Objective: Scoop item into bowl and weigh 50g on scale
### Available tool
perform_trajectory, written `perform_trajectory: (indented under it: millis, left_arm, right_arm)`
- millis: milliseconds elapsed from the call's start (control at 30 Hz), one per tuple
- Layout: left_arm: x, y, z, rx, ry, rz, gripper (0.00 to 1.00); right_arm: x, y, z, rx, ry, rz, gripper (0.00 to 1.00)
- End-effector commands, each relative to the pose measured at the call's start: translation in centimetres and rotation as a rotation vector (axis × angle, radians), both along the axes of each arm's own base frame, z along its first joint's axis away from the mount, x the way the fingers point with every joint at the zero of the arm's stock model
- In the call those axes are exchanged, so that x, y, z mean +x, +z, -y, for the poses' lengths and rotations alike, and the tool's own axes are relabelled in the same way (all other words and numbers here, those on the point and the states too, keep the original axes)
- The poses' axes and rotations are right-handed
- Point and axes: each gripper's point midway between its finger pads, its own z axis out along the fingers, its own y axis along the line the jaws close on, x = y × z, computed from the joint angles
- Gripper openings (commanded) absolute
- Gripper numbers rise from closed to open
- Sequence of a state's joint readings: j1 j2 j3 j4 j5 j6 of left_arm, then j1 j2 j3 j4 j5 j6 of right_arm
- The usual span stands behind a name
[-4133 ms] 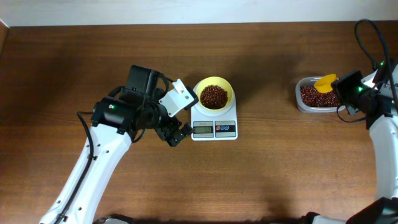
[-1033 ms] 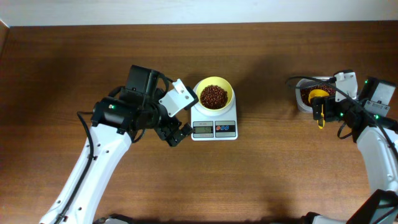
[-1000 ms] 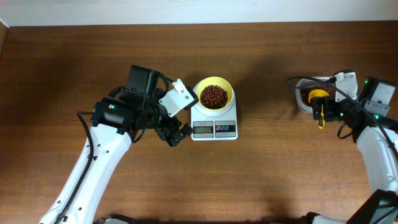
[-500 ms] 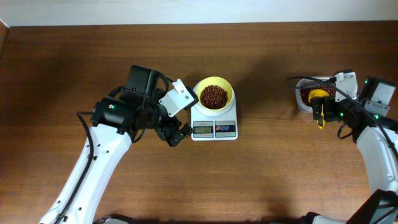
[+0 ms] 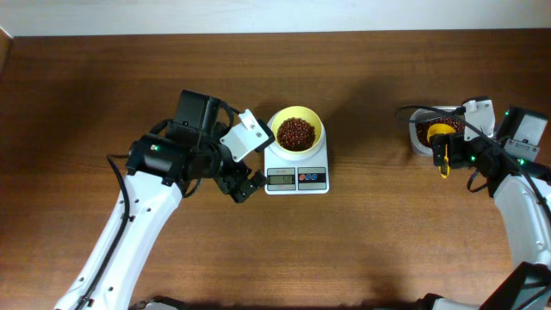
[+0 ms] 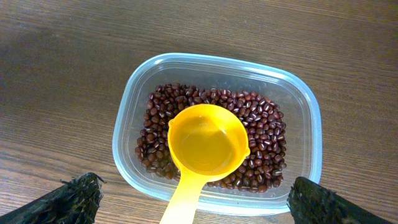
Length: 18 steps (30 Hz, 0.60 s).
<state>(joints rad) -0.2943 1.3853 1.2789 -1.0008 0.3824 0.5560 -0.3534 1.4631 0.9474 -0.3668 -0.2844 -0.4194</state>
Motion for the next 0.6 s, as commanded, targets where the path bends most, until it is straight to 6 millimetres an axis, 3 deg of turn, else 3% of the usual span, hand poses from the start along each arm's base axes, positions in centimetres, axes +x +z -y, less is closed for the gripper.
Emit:
perform_trajectory:
  millis: [0, 433, 500, 567]
  left_arm:
    - [-0.3, 0.1, 0.1, -0.015, -0.001, -0.004, 0.99]
    - [-0.4, -0.1, 0.6, -0.037, -0.014, -0.023, 0.99]
    - [-0.3, -0.9, 1.0, -0.028, -0.025, -0.049, 0.99]
    - [-0.2, -3.1, 2.4, -0.007, -0.062, -0.101, 0.99]
  right_arm:
    - [-0.2, 0.2, 0.1, -0.011, -0.005, 0.005, 0.99]
    - [-0.2, 0.2, 0.1, -0.011, -0.005, 0.005, 0.99]
    - [-0.2, 0.2, 0.1, -0.010, -0.004, 0.006, 0.99]
    - [-0.2, 0.2, 0.1, -0.011, -0.004, 0.005, 0.99]
